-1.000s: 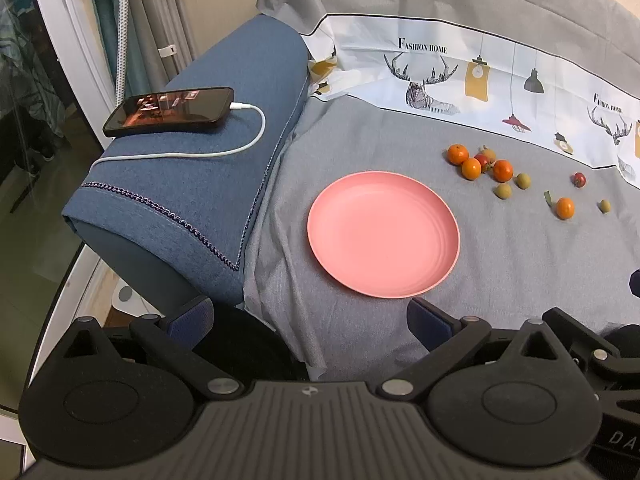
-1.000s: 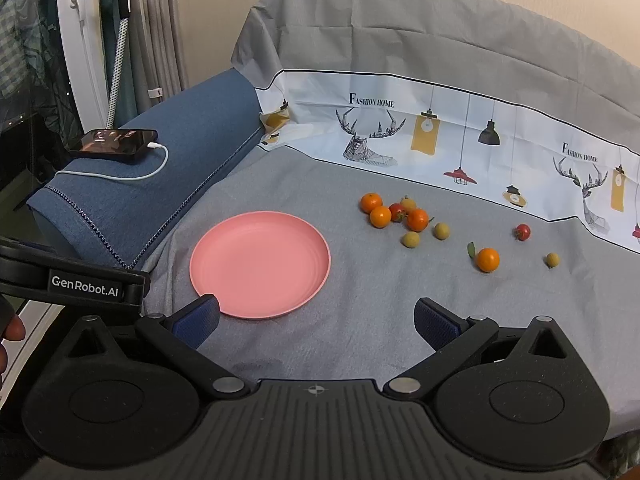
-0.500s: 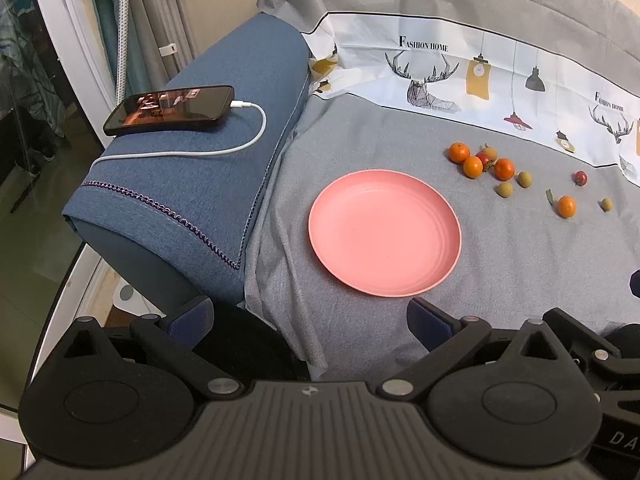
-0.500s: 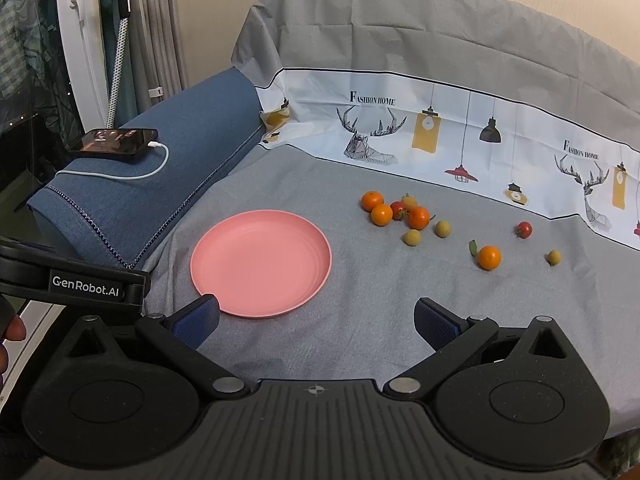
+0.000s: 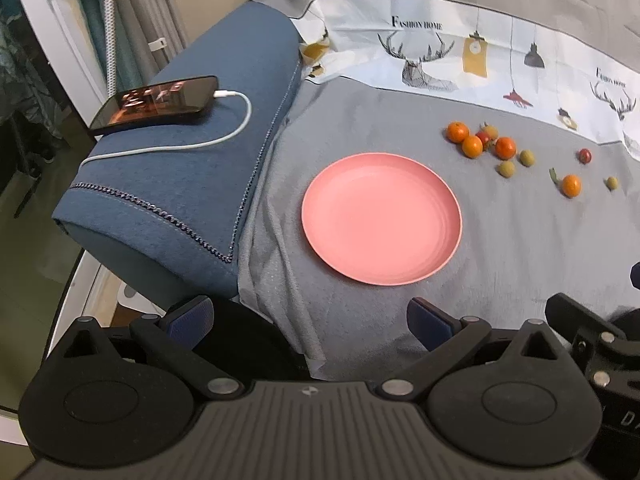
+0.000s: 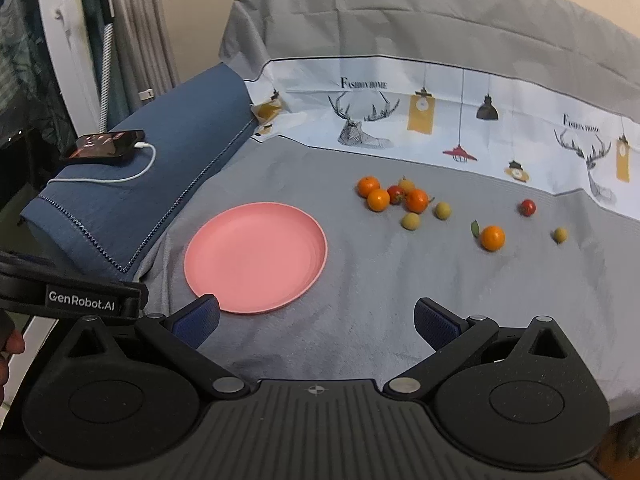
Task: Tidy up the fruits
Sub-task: 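Move both tools forward toward the cluster of oranges and tomatoes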
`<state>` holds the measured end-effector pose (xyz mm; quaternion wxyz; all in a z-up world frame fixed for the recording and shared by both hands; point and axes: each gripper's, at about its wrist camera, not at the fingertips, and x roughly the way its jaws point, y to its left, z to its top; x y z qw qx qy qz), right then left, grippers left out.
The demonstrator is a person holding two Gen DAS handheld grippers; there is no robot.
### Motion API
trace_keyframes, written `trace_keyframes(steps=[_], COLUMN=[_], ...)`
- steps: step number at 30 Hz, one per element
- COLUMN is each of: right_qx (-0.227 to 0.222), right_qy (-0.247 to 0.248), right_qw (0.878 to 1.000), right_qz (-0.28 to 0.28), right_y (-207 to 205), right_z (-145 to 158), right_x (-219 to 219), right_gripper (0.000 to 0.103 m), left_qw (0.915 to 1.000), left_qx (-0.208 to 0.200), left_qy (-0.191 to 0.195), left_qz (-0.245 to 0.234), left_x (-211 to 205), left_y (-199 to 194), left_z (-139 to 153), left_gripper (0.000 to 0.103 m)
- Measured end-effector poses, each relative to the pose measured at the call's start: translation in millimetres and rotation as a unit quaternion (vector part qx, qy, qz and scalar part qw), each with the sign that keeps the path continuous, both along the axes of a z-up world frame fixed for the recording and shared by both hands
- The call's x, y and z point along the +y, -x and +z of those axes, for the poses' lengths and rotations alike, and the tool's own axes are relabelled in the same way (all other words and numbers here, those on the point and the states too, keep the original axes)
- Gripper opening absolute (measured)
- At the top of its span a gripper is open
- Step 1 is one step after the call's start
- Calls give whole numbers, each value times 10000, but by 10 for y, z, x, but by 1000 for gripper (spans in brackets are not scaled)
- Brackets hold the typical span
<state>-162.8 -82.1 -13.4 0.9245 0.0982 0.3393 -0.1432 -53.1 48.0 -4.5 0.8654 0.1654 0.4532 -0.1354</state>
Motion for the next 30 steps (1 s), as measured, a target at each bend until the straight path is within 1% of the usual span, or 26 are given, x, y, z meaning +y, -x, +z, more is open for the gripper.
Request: trace_keyframes(steps=[2, 4, 8, 10, 11, 16, 20, 24, 27, 30], right_qx=[6, 36, 205, 270, 166, 201, 298, 293, 275, 303], right_qy=[-58, -218, -454, -663, -714, -1038, -870, -678, -590, -465], right_qw=[10000, 9997, 9983, 9963, 9958, 9870, 9828, 9784, 9741, 9706], right_qz=[-47, -111, -314, -478, -554, -1213, -1599, -1932, -2165, -2342], right_y=[-5, -6, -1, 9, 13, 77, 72, -23, -165, -375], right_z=[-25, -57, -133, -180, -212, -391, -549, -719, -889, -1100], right_x=[-51, -134, -292, -408, -484, -899, -1211, -1575, -1902, -2224], right_gripper=[102, 102, 102, 102, 102, 102, 102, 102, 102, 102], left_qw=[10000, 9999, 9994, 9991, 9988, 9976, 9972, 9966, 9955, 9950], left_qx=[20, 51, 163, 226, 252, 291, 330, 458, 594, 665], left_qy=[-63, -113, -194, -198, -205, -276, -220, 25, 148, 112], left_qz=[-44, -92, -233, -313, -356, -566, -636, -686, -728, -743], left_x=[-55, -115, -260, -350, -402, -762, -1126, -1566, -1966, -2367], left_y=[-5, -20, -57, -80, -95, -227, -426, -734, -1054, -1376], left_z=[-24, -44, -93, -118, -131, -193, -238, -332, -482, -683], left_gripper=[103, 103, 103, 103, 103, 103, 103, 103, 103, 103])
